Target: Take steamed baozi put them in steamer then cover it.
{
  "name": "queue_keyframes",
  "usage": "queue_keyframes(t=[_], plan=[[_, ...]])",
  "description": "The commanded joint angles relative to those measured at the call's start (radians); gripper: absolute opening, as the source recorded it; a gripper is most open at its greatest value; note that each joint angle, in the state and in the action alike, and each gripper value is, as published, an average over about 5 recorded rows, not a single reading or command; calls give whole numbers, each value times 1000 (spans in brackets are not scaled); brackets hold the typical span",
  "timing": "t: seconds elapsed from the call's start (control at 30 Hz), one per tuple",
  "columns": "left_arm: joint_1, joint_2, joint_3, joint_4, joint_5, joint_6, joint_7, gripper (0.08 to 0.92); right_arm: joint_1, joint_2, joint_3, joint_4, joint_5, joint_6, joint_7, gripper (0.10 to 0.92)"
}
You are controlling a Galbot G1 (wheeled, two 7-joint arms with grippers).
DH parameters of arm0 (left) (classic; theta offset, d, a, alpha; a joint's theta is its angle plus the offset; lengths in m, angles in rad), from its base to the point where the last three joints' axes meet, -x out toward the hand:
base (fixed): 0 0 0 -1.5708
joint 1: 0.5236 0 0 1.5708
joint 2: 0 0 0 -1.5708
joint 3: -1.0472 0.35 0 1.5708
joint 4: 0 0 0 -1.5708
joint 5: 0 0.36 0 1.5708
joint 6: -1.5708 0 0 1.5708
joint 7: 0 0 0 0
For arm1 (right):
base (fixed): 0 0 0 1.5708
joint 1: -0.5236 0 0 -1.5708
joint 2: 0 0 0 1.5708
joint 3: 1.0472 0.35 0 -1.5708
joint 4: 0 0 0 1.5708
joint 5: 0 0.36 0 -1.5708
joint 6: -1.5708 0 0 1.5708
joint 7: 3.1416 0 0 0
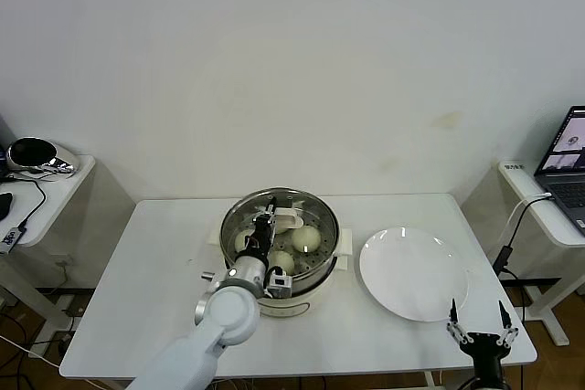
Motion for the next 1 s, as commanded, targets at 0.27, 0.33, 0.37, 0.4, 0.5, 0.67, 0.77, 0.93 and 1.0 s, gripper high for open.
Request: queue_keyframes(t=[0.27,0.33,0.37,0.4,0.5,0.67,0.77,0.93,1.0], plan=[[4,-23,-1,19,-1,-4,-2,147,0,-4,-1,-6,-3,2,-2,823],[9,-22,-7,11,-6,-5,-7,147,0,-6,-1,-7,-2,3,-2,823],[13,-20,-10,4,-8,-4,-9,147,0,-7,-1,-8,-2,3,-2,823],[18,-17,-13,-5,-10,-4,-10,151,0,-8,-1,-9,-2,3,-2,823],[42,2,-26,-45,-24,-3,-15,197,1,-9,-3,-10,-2,2,-2,823],[146,49,-78,-162,-106,-15,-53,339,2,-10,-5,-11,-4,2,-2,823],[229,81,-125,-252,-189,-36,-88,426,3,-9,-5,-13,-6,2,-2,823],[410,120,-232,-413,-410,-104,-210,573,1,-9,-7,-14,-7,4,-3,823],[520,130,-283,-467,-537,-145,-276,625,0,-10,-8,-13,-7,6,-3,823]])
